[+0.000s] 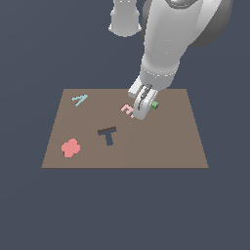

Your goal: Insert a designated object into the corresponding slot on a board.

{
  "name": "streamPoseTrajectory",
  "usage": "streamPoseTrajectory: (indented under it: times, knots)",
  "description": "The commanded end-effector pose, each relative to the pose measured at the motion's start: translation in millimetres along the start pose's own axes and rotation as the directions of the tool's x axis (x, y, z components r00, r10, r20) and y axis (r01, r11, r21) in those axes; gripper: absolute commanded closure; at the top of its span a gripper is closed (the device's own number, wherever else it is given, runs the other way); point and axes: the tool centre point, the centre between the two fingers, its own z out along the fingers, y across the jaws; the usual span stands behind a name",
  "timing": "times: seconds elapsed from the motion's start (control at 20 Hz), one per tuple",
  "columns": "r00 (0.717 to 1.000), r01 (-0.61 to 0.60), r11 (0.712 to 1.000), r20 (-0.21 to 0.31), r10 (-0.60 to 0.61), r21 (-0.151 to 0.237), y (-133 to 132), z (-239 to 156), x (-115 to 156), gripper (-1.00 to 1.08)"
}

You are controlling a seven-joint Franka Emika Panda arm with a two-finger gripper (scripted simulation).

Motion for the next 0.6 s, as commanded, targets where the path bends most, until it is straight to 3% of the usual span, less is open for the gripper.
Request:
streamPoseTrajectory:
  times: [0.0, 0.55]
  knots:
    - [0.999, -0.054, 0.999, 0.000, 0.054, 0.000, 4, 0, -1, 1.08]
    - [0.985, -0.171, 0.985, 0.000, 0.171, 0.000, 15, -1, -4, 1.08]
